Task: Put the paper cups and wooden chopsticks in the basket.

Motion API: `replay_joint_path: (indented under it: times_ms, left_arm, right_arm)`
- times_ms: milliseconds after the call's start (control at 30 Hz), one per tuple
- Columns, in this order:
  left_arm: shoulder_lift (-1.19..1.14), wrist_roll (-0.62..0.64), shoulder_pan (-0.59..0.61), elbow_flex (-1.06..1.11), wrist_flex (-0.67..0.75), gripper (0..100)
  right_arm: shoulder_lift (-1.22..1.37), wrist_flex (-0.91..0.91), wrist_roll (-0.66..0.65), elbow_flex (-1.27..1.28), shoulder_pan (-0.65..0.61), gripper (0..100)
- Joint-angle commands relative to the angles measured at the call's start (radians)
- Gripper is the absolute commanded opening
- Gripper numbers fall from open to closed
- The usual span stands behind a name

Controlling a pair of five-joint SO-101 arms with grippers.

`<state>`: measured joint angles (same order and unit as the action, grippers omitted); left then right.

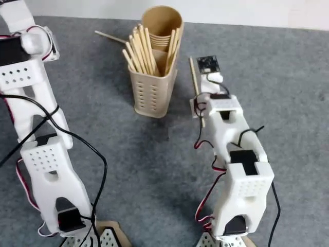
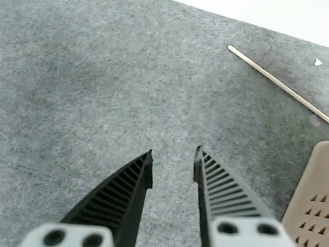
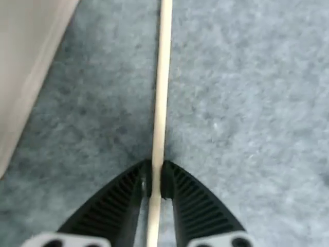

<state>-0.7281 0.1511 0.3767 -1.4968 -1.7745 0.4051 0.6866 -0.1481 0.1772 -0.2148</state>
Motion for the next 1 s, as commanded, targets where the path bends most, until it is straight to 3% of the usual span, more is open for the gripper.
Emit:
replay_joint_path:
  times_ms: [0,133,400,700,967]
  left_arm:
    - [0.058,-0.008,0.016,-0.002,-0.006,15]
    - [0.059,-0.009,0.016,-0.002,-0.006,15]
    - [0.061,-0.009,0.016,-0.004,-0.006,15]
    - [0.059,-0.009,0.016,-0.004,-0.006,15]
    - [0.061,-0.009,0.016,-0.004,-0.006,15]
  right_arm:
    - [-0.111,0.139,-0.002,-0.09,0.01,0.5]
    - [-0.308,0.229,0.0,-0.17,0.021,0.5]
    - [-0.619,0.2,-0.006,-0.288,-0.042,0.6]
    - [-0.72,-0.383,0.0,-0.197,-0.171,0.5]
    - [-0.829,-0.905,0.0,0.326,-0.314,0.5]
